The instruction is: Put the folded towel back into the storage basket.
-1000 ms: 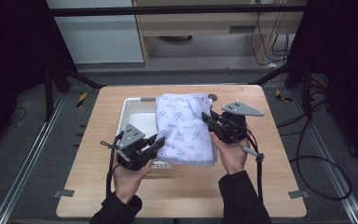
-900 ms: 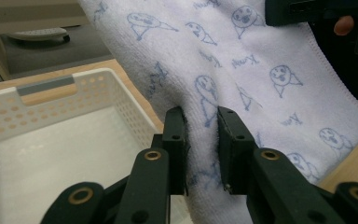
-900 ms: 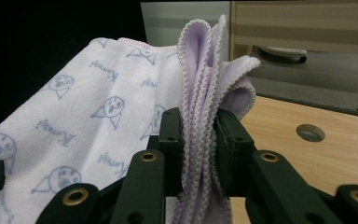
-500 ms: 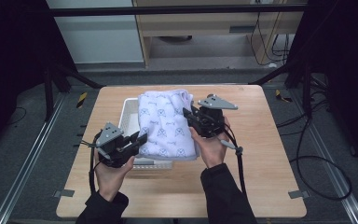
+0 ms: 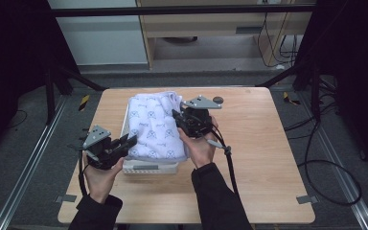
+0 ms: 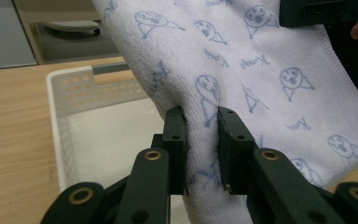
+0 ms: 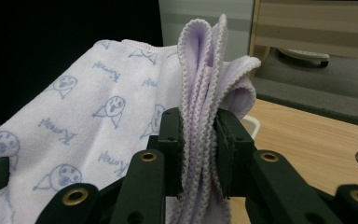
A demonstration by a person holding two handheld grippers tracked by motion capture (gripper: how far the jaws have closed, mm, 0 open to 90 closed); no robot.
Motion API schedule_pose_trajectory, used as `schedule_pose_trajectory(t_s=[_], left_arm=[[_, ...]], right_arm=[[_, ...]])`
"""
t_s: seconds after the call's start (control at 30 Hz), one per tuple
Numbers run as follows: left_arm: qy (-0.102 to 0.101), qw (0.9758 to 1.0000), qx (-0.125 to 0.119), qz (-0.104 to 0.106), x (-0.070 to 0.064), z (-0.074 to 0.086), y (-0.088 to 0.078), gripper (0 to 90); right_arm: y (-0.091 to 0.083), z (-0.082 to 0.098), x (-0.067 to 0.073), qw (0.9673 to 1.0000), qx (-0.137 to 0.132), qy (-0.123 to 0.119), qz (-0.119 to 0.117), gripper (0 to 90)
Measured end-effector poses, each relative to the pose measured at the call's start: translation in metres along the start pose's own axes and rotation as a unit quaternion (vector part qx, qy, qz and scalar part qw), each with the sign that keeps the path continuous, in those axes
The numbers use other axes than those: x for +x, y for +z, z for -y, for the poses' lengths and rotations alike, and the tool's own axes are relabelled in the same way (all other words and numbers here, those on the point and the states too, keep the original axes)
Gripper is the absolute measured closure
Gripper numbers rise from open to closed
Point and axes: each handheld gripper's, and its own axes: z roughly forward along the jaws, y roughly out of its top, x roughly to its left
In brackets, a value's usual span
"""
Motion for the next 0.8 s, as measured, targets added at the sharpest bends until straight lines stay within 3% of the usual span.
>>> schedule_pose_trajectory(t_s=[0.47,0.8], left_arm=[[-0.001,0.9994,0.014,-0.033,0.02,0.004,0.011,74.2],[-0.012,0.9988,0.023,-0.041,0.034,0.007,0.016,74.3]], right_arm=[[0.03,0.001,0.01,0.9999,0.004,-0.009,0.008,73.9],[0.049,0.005,0.014,0.9999,0.011,-0.011,0.006,73.9]])
